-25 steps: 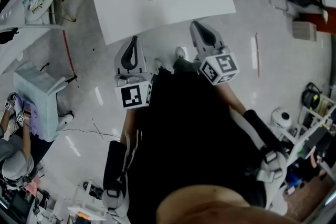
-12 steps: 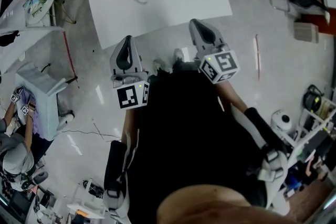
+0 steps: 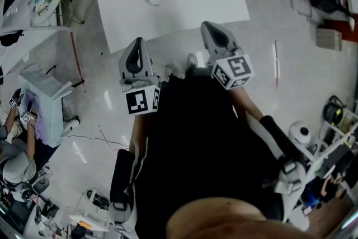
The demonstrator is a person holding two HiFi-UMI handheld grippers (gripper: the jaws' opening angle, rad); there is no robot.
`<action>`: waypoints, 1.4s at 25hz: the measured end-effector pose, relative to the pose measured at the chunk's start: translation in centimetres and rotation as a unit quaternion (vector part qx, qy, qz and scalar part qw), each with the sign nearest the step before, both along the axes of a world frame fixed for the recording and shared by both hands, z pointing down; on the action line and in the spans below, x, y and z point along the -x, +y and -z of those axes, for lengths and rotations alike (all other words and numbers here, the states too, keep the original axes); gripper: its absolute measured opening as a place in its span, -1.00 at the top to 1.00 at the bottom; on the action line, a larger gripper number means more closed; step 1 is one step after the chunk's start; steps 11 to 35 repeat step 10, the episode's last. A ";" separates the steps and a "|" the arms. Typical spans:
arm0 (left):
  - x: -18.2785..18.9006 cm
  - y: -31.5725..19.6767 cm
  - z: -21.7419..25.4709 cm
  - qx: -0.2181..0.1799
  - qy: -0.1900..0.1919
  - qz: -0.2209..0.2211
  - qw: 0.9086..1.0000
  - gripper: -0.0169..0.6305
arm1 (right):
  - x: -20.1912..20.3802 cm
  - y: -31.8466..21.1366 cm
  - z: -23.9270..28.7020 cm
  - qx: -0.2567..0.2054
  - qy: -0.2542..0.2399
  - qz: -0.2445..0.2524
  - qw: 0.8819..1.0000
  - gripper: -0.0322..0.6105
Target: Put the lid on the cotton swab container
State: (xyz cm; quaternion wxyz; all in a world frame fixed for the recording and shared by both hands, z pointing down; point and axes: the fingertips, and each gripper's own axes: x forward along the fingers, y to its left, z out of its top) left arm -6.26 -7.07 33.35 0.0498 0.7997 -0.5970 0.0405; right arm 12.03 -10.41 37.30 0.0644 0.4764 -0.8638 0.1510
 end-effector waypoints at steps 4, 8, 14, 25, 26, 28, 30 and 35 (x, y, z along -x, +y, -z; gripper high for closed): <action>-0.4 0.0 0.2 0.001 0.004 -0.002 1.000 0.93 | 0.0 0.1 -0.1 0.001 -0.002 -0.001 1.000 0.88; -0.7 0.1 0.1 0.001 0.004 -0.002 1.000 0.93 | 0.0 0.2 -0.2 -0.001 -0.004 0.002 1.000 0.88; -0.8 0.0 0.1 0.000 0.006 -0.001 1.000 0.93 | 0.0 0.2 -0.3 0.000 -0.005 0.003 1.000 0.88; -0.8 0.0 0.1 0.000 0.006 -0.001 1.000 0.93 | 0.0 0.2 -0.3 0.000 -0.005 0.003 1.000 0.88; -0.8 0.0 0.1 0.000 0.006 -0.001 1.000 0.93 | 0.0 0.2 -0.3 0.000 -0.005 0.003 1.000 0.88; -0.8 0.0 0.1 0.000 0.006 -0.001 1.000 0.93 | 0.0 0.2 -0.3 0.000 -0.005 0.003 1.000 0.88; -0.8 0.0 0.1 0.000 0.006 -0.001 1.000 0.93 | 0.0 0.2 -0.3 0.000 -0.005 0.003 1.000 0.88; -0.8 0.0 0.1 0.000 0.006 -0.001 1.000 0.93 | 0.0 0.2 -0.3 0.000 -0.005 0.003 1.000 0.88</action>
